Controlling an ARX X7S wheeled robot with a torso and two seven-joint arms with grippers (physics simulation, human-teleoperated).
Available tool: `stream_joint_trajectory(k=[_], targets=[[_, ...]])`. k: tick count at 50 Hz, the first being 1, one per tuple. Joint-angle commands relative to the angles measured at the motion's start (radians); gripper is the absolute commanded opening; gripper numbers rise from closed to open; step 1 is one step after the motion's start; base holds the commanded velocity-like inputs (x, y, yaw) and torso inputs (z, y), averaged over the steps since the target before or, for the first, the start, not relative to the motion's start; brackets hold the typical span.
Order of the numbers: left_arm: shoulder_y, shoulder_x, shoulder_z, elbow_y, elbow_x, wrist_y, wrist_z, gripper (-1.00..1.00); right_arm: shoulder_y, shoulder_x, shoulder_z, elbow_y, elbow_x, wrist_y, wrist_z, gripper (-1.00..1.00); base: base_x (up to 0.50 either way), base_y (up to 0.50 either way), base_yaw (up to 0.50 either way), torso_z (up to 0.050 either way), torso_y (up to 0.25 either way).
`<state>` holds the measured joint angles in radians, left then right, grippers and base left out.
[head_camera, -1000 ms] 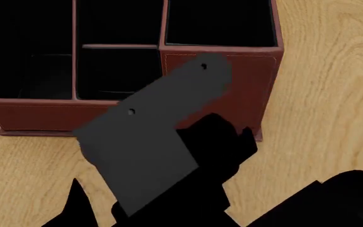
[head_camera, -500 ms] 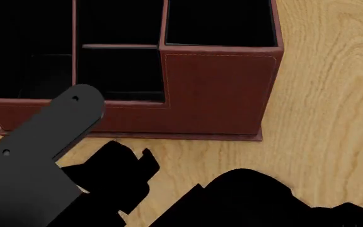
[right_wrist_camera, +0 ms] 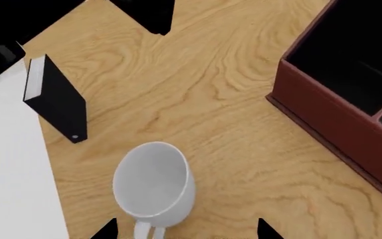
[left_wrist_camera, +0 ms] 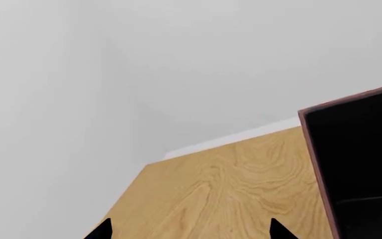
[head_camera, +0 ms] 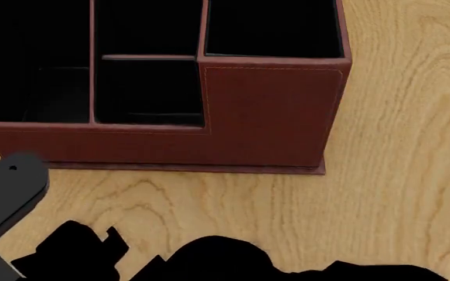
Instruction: Pick up the white mug and place it to the right of the caddy.
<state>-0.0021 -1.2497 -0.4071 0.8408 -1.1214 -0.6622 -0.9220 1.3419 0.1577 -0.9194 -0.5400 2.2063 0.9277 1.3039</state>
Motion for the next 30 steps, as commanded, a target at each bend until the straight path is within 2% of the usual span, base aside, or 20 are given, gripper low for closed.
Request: stream_joint_trajectory(k=[1,16,30], targets=[[0.012,0.01,-0.03,0.001,0.004,-0.006,0.013,1.0,-0.03,-0.058,-0.047,0.023,-0.029,-0.028,-0.009,1.0,0.0,0.0,0.0,0.0,0.0],[0.041,0.04,-0.046,0.003,0.036,-0.006,0.037,1.0,-0.121,-0.118,-0.15,0.06,-0.122,-0.032,-0.075,1.0,0.0,0.0,0.0,0.0,0.0],[0.06,0.06,-0.052,0.0,0.065,-0.004,0.053,1.0,-0.14,-0.141,-0.218,0.104,-0.189,-0.058,-0.155,1.0,0.0,0.0,0.0,0.0,0.0]])
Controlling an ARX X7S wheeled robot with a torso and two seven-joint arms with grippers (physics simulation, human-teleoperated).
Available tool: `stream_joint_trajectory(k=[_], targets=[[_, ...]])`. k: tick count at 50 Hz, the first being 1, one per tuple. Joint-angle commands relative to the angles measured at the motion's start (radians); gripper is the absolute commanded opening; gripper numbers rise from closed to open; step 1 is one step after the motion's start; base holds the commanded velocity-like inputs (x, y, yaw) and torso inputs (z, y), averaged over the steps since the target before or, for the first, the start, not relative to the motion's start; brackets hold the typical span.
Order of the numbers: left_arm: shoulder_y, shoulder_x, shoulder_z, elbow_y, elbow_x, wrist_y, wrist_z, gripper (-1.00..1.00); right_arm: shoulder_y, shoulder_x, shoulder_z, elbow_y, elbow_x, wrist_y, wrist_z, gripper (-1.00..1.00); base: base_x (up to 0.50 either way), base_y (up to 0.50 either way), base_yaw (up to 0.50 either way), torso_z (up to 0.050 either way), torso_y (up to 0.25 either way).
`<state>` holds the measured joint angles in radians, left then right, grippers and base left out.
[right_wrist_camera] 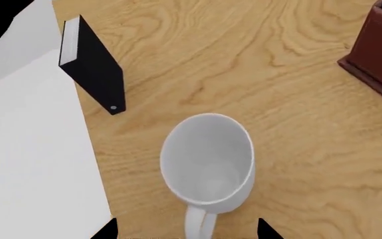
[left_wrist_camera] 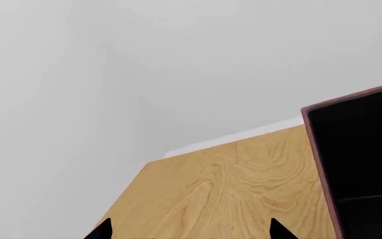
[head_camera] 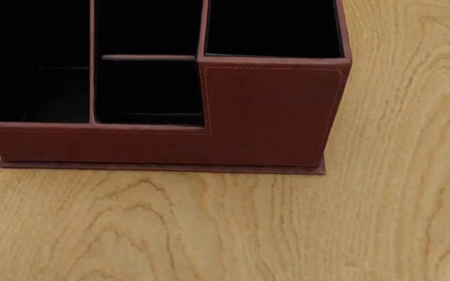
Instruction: Pick up the white mug and place it to the right of the caddy.
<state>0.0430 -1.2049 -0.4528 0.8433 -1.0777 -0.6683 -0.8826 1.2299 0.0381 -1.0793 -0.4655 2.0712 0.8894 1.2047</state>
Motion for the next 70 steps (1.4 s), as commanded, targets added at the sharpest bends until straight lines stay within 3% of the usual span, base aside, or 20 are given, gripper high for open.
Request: stream_joint_trajectory(k=[1,70], targets=[[0.017,0.018,-0.009,-0.003,0.021,0.002,0.016,1.0,-0.031,-0.021,-0.069,0.034,-0.065,-0.019,-0.061,1.0,0.0,0.0,0.0,0.0,0.0],[0.073,0.082,-0.026,-0.024,0.103,0.013,0.081,1.0,-0.026,-0.035,-0.336,0.366,-0.277,-0.115,-0.481,1.0,0.0,0.0,0.0,0.0,0.0]])
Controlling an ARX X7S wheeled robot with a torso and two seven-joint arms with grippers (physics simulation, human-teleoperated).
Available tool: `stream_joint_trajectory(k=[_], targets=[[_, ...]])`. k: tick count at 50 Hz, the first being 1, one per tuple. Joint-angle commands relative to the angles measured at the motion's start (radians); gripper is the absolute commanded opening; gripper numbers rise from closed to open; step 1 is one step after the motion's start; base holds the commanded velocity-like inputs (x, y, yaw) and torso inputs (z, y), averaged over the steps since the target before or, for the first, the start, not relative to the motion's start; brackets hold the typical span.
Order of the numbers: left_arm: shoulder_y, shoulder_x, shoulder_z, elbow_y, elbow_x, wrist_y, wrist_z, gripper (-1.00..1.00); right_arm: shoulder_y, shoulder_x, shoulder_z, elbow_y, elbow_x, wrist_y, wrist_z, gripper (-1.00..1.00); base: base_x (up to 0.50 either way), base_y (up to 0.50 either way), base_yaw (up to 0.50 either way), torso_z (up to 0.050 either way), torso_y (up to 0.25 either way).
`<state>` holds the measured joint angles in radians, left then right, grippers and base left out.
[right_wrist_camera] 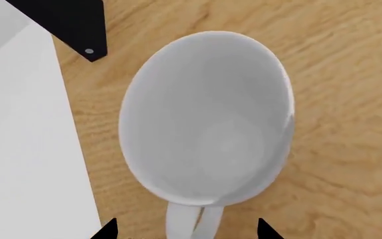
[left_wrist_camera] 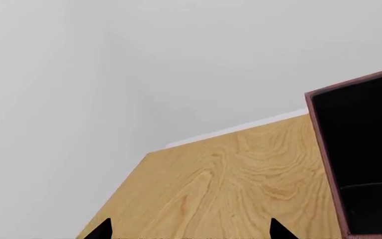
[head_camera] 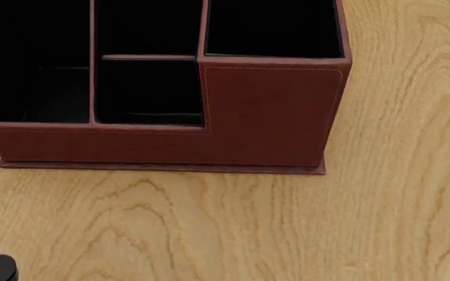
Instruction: Pick up the white mug and place it to the right of the caddy.
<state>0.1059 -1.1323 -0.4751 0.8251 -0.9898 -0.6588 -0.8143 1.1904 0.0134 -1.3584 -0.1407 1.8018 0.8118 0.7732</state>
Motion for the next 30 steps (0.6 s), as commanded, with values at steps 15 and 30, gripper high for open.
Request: stream_joint_trajectory(k=[15,30], targets=[[0.024,0.02,-0.031,-0.005,0.02,-0.002,0.022,1.0,0.059,-0.013,-0.219,0.053,0.03,-0.177,-0.105,1.0,0.0,0.0,0.0,0.0,0.0],[0.035,0.029,-0.049,-0.001,0.027,-0.006,0.028,1.0,0.013,-0.013,-0.222,0.059,0.006,-0.158,-0.118,1.0,0.0,0.0,0.0,0.0,0.0]])
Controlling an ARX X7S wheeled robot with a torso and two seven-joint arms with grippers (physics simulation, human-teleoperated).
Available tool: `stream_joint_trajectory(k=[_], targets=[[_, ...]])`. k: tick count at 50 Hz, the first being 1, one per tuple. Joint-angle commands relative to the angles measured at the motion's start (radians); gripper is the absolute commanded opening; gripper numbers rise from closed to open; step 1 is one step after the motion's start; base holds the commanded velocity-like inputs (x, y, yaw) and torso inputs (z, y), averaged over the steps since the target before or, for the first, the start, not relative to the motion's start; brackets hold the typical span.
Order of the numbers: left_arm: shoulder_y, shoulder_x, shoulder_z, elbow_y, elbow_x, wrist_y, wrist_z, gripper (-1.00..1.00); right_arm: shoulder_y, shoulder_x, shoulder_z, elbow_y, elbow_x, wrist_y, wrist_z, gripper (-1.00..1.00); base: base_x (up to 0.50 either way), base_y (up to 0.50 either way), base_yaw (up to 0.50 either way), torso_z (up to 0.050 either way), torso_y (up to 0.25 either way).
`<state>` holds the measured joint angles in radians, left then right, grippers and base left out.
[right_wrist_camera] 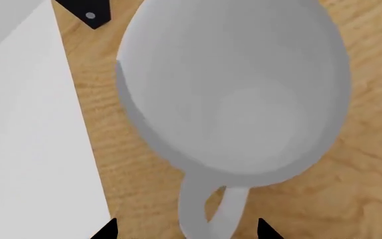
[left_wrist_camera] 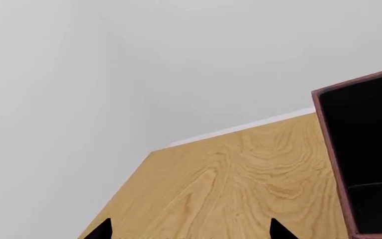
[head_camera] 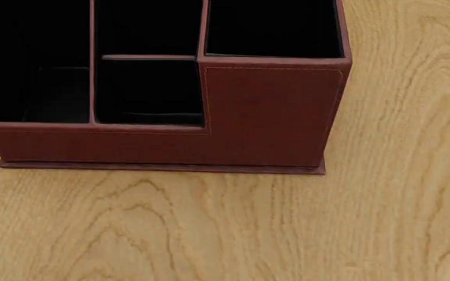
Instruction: Pick up the white mug and place it to the right of the caddy.
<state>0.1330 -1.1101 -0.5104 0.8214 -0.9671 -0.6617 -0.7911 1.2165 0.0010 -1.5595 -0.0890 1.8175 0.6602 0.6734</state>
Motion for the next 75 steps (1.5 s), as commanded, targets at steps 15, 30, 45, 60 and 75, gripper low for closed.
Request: stream_joint_trajectory(k=[15,30,45,60,75], targets=[[0.009,0.018,0.001,-0.005,0.022,0.004,0.012,1.0,0.029,-0.001,-0.017,0.02,-0.052,-0.005,-0.041,-1.0,0.0,0.0,0.0,0.0,0.0],[0.009,0.026,0.013,-0.003,0.029,0.005,0.014,1.0,0.057,0.007,-0.023,-0.027,-0.088,0.026,0.046,-1.0,0.0,0.0,0.0,0.0,0.0],[0.002,0.023,0.03,0.019,0.03,-0.003,0.001,1.0,0.137,0.126,0.069,-0.256,0.033,0.009,0.246,-1.0,0.0,0.0,0.0,0.0,0.0],[-0.037,0.009,0.08,0.028,0.026,-0.009,-0.018,1.0,0.192,0.275,0.152,-0.399,0.107,-0.027,0.343,-1.0,0.0,0.0,0.0,0.0,0.0],[-0.049,0.002,0.085,0.034,0.018,-0.015,-0.021,1.0,0.259,0.421,0.231,-0.459,0.186,-0.05,0.386,-1.0,0.0,0.0,0.0,0.0,0.0]])
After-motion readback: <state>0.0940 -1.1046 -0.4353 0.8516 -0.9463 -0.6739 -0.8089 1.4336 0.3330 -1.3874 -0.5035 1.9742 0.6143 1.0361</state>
